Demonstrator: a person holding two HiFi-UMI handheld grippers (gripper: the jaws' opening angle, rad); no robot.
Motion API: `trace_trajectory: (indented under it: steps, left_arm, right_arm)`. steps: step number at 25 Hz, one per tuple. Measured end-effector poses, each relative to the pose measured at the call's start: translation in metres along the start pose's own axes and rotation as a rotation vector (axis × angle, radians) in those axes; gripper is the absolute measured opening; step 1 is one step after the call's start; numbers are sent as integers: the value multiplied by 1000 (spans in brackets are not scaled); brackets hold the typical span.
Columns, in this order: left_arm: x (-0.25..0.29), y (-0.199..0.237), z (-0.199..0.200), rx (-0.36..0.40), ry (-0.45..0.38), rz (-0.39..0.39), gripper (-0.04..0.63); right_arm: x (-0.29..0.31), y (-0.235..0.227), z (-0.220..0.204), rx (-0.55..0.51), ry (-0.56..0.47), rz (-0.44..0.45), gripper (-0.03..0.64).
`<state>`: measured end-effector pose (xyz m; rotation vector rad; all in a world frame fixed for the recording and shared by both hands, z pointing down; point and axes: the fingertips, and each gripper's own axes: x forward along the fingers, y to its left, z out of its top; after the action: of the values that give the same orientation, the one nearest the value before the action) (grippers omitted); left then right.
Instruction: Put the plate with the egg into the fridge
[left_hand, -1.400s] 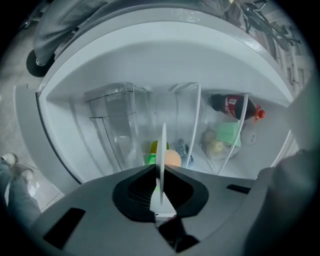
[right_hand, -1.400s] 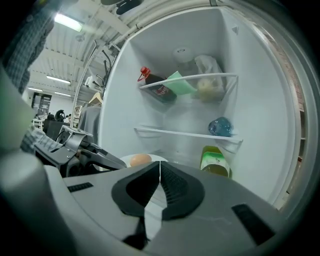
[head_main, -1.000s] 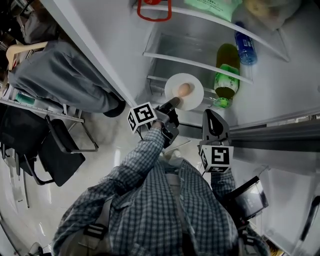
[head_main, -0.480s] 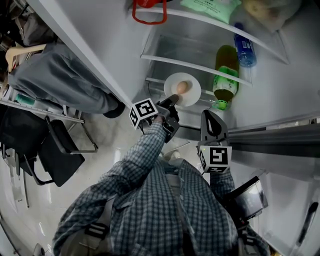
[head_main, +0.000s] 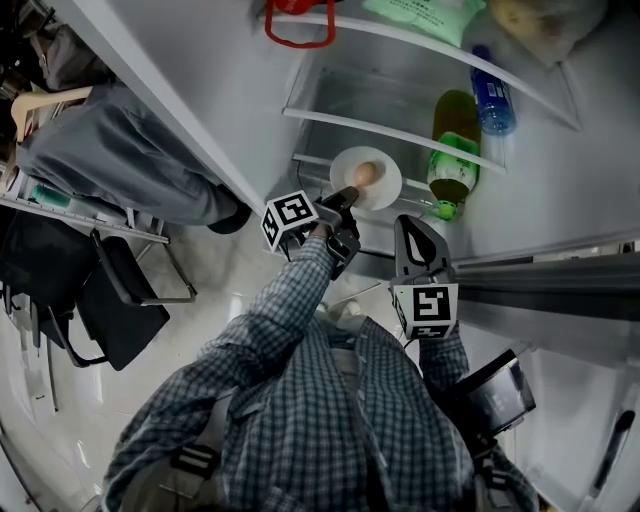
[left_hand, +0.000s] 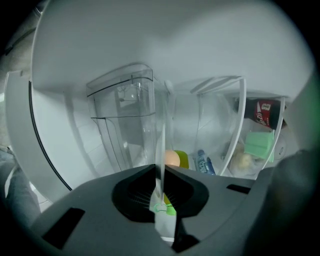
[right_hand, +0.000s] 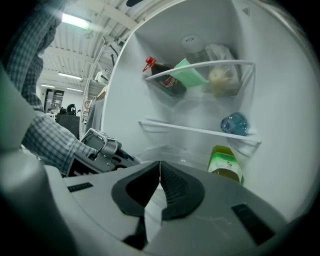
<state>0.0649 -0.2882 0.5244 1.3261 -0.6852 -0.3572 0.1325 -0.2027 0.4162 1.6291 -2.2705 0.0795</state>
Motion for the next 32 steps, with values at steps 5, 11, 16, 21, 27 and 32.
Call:
trace_trajectory:
  steps: [5,11,16,21,27,32]
  left_arm:
    - [1,1,3,-4,-2,3,31]
    - [3,1,3,-6,5,3,31]
    - [6,2,4,-10,23,7,31]
    - [6,1,4,-12,28,10,31]
    - [7,1,4,-19,27,5,31]
    - [7,1,4,-23,27,-5,31]
  right_arm:
    - [18,6,0,-116,53,20,8]
    - [38,23,-28,-484,208,56,8]
    - [55,32,-49,-767,270,84,50]
    - [66,40,-62,-917,300,109,81]
    - [77,35,-73,-1078,316,50,81]
    - [79,31,-73,-1170,329,36,28]
